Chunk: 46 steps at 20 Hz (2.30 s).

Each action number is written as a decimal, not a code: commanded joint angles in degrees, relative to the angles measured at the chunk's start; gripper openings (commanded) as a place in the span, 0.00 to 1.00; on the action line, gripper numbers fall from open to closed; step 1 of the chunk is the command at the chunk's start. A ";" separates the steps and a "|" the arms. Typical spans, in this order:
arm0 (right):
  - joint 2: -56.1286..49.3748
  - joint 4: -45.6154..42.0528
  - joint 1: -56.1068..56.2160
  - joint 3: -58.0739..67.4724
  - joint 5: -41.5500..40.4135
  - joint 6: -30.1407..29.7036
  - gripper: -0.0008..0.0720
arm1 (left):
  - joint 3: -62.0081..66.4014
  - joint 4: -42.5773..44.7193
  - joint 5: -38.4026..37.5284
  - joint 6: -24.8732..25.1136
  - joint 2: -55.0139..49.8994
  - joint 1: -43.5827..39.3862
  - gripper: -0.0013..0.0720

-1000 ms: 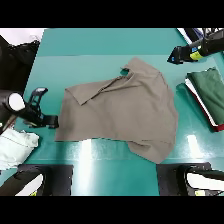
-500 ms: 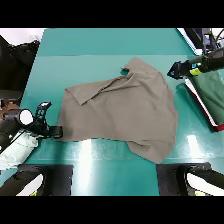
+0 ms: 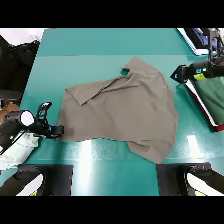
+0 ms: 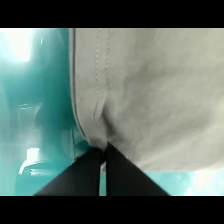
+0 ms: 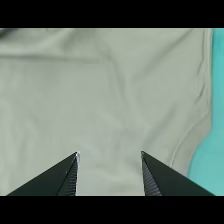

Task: Fold the shirts.

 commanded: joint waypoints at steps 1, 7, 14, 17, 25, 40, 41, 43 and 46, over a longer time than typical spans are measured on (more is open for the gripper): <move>0.79 -1.62 -0.33 -1.97 9.79 0.00 0.61 | 1.20 -0.66 -2.95 1.84 0.20 -0.02 0.05; 11.74 -1.27 -12.66 -27.32 11.52 6.03 0.61 | 7.43 -5.55 -5.09 7.34 0.20 -0.02 0.05; 14.60 -0.83 -20.06 -46.21 7.58 5.35 0.61 | 7.58 -8.50 -2.32 7.63 0.20 -0.02 0.05; 14.58 -0.81 -17.14 -48.00 5.38 5.40 0.61 | 7.56 -8.52 -2.36 7.63 0.20 -0.02 0.05; 10.21 -0.57 -9.73 -49.13 2.93 7.15 0.61 | 7.58 -8.57 -3.06 7.65 0.20 -0.02 0.05; 22.03 3.08 -4.96 -36.30 -2.99 7.15 0.05 | 20.17 -11.56 -4.79 8.63 5.35 -0.02 0.05; 23.08 3.08 -4.96 -32.85 -3.63 7.15 0.05 | 24.30 -11.67 -5.51 8.61 6.05 -0.02 0.05; 24.50 3.04 -4.96 -26.03 -5.66 7.15 0.05 | 32.92 -11.76 -6.49 8.63 7.26 -0.02 0.05; 25.03 2.97 -4.96 -15.63 -9.07 7.13 0.05 | 47.56 -11.80 -6.93 8.63 7.23 -0.02 0.05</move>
